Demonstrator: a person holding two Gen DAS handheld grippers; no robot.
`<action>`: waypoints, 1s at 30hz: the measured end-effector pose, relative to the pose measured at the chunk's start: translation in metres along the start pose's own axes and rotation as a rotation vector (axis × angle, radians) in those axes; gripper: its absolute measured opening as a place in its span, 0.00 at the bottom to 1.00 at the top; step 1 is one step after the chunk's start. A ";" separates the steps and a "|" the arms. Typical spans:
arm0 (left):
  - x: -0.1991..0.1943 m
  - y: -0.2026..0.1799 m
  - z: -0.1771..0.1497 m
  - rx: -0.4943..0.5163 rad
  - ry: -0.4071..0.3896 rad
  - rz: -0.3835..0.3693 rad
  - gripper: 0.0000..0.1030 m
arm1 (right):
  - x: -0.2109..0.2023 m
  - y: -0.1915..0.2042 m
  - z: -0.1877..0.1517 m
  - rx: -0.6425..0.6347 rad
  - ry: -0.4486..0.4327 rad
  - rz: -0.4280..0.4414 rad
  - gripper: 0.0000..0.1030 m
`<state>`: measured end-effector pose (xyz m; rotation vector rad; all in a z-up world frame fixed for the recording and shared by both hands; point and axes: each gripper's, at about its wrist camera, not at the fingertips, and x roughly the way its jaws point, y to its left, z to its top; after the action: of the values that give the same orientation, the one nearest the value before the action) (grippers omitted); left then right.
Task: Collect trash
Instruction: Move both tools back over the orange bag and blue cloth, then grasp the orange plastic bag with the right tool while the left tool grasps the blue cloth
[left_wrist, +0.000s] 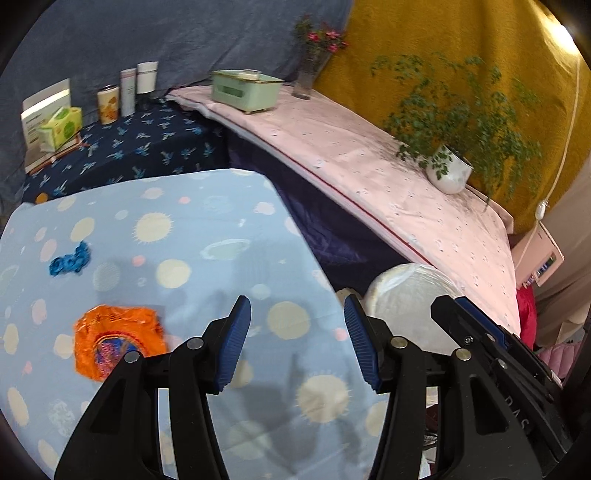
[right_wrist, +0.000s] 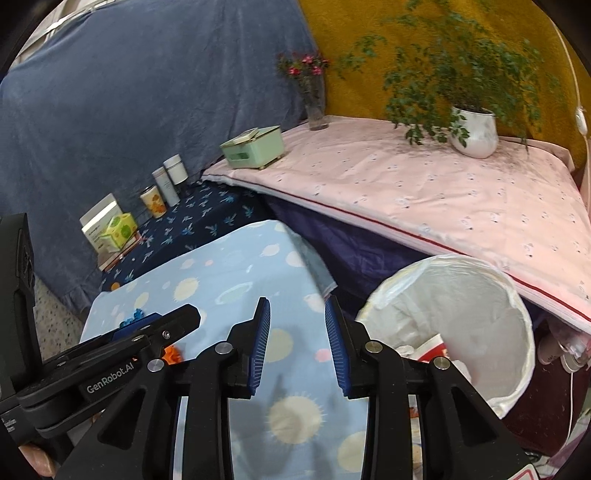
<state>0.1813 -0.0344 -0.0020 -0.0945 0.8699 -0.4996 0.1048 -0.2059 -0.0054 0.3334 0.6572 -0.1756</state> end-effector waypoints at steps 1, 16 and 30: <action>-0.001 0.009 -0.001 -0.016 0.001 0.008 0.49 | 0.002 0.007 -0.002 -0.009 0.005 0.007 0.33; -0.028 0.163 -0.024 -0.199 -0.015 0.214 0.57 | 0.053 0.127 -0.049 -0.163 0.144 0.132 0.41; -0.038 0.272 -0.043 -0.276 -0.011 0.350 0.79 | 0.118 0.227 -0.108 -0.303 0.300 0.204 0.48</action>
<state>0.2325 0.2280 -0.0790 -0.1931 0.9175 -0.0504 0.1953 0.0379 -0.1030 0.1326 0.9276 0.1728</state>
